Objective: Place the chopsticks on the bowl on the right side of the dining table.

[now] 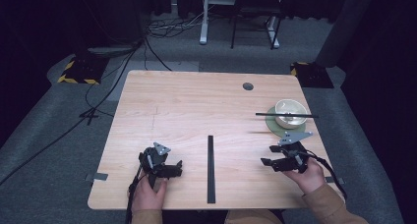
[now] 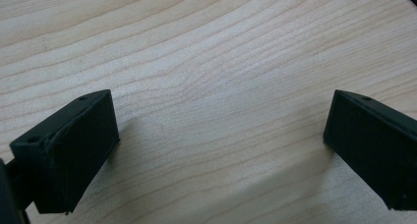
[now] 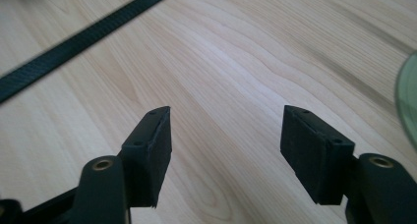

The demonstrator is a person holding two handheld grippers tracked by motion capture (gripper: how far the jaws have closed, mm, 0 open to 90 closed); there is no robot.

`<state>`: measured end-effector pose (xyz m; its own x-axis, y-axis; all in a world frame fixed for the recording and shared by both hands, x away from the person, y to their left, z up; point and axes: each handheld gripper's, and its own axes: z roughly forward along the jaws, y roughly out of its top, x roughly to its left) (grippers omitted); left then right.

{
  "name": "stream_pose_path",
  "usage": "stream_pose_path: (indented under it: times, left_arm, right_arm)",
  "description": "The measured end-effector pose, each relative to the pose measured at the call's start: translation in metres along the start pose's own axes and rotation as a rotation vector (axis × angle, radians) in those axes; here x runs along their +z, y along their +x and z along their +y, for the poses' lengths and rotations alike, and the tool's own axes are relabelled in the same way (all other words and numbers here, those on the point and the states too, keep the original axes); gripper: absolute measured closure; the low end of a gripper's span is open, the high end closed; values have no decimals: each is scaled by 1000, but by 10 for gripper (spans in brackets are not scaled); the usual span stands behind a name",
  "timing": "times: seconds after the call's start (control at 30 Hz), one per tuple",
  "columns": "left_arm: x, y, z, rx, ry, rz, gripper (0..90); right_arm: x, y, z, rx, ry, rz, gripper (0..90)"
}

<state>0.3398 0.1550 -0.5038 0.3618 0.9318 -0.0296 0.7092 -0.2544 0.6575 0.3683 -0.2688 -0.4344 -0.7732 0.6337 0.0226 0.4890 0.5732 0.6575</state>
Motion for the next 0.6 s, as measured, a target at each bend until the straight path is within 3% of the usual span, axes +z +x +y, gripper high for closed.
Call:
stream_pose_path:
  times: [0.17, 0.4, 0.6]
  left_arm:
    - [0, 0, 0, -1, 1, -2, 4]
    - [0, 0, 0, 0, -1, 0, 4]
    - [0, 0, 0, -1, 1, -3, 4]
  right_arm:
    - [8, -4, -7, 23, 13, 2, 361]
    - [20, 3, -12, -22, 63, -63, 341]
    - [29, 6, -16, -34, 112, -64, 334]
